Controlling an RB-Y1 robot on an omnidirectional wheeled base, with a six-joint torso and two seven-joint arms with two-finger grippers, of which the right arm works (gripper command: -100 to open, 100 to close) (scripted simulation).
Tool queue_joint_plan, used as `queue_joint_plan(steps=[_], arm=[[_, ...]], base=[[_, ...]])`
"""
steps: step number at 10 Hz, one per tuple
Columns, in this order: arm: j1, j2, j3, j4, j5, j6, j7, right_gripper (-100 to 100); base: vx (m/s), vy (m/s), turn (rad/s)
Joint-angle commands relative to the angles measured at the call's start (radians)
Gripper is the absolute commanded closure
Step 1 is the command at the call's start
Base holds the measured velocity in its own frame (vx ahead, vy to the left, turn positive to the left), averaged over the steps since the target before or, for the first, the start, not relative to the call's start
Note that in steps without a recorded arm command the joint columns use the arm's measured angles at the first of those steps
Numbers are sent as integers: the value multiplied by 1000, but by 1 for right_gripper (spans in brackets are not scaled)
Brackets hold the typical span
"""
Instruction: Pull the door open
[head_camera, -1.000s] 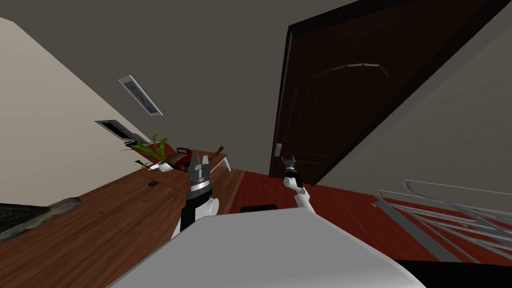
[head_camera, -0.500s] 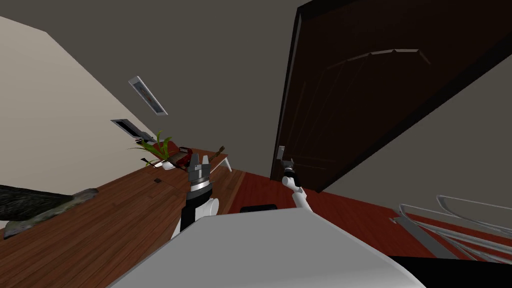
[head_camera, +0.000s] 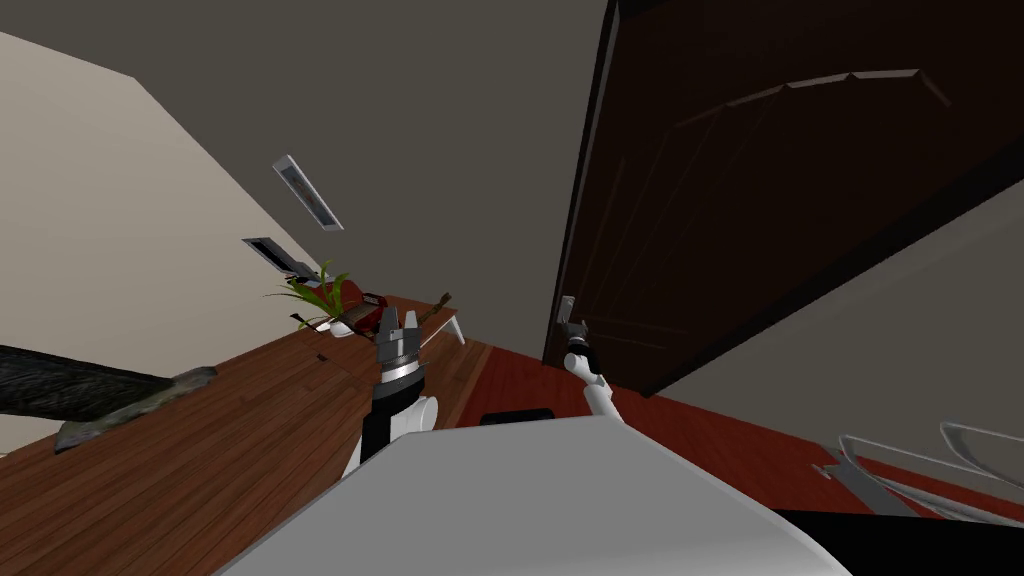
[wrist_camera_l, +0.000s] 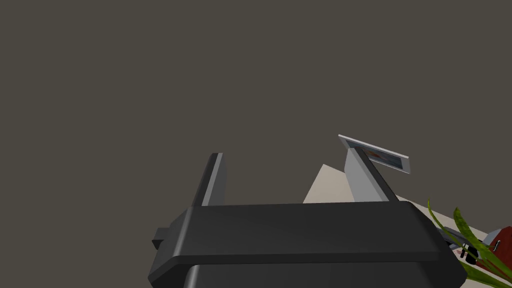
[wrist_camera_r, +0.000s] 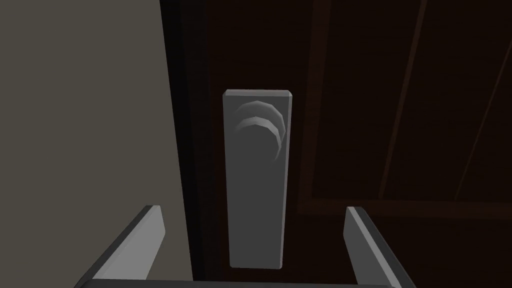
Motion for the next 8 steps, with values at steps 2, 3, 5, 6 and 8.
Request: queue_joint_plan(steps=[2,3,5,6,8], arm=[[7,-54,-15,22,-16,-8,-39,-100],[12,-74,-21,28,-22,-10,-53,-100],[20,-102,-31,37,-32,-14,-75,-100],[25,-119,-37,43,-38,-16,-88,-100],[34,-152,-48,54,-49,-21,-114,-100]], base=[[169,-21,128],[181,7,146],[194,10,93],[148,-5,122],[162,-33,109]])
